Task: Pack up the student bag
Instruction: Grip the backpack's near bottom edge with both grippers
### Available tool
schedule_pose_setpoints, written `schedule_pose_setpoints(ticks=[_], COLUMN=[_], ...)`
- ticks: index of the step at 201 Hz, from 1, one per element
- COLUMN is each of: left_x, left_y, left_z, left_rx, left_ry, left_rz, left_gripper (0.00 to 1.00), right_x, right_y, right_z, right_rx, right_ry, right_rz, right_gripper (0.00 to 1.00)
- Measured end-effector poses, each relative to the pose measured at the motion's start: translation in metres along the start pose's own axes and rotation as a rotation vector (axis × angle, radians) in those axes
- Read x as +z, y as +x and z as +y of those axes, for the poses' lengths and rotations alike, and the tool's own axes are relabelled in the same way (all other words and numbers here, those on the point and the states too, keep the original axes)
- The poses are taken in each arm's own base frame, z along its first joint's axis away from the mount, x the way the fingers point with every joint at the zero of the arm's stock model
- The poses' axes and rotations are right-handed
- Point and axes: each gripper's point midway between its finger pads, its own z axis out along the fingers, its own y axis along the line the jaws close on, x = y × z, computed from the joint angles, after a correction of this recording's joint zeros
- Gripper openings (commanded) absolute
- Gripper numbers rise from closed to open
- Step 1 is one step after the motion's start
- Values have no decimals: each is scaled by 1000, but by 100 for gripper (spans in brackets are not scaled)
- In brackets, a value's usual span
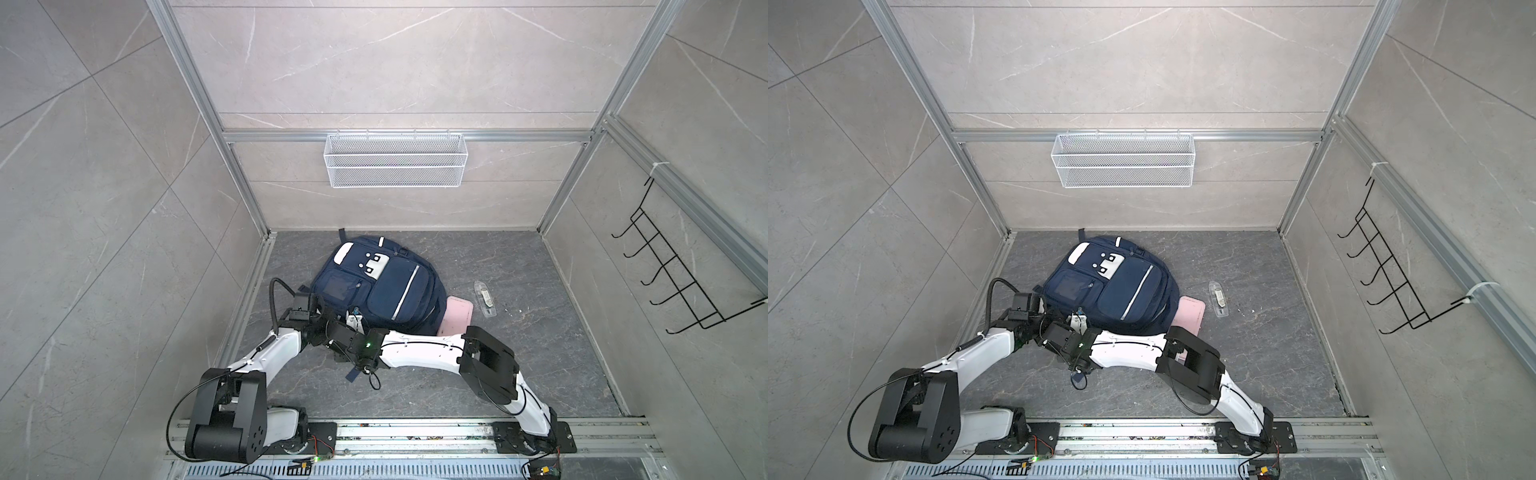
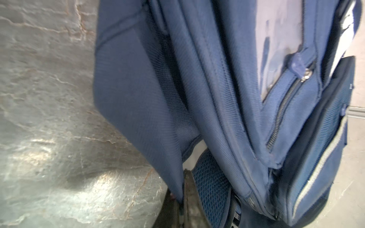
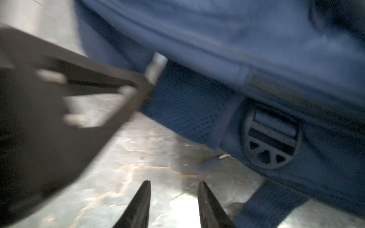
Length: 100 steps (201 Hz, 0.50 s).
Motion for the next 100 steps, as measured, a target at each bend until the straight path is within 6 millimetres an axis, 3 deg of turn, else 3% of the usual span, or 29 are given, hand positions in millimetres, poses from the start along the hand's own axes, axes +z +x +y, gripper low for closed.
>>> schedule_pose_setpoints(ticks=[44, 100], left_x=[-1, -1], left_y=[1, 2], left_z=[1, 0], left_rx=[-1, -1], left_ry=[-2, 2], left_rz=[4, 8], left_gripper=[0, 0], right_x=[9, 3], right_y=[14, 18], right_z=[-30, -40], right_rx=[11, 19], right_ry=[98, 114], right_rz=[21, 14], right_gripper=[41, 42])
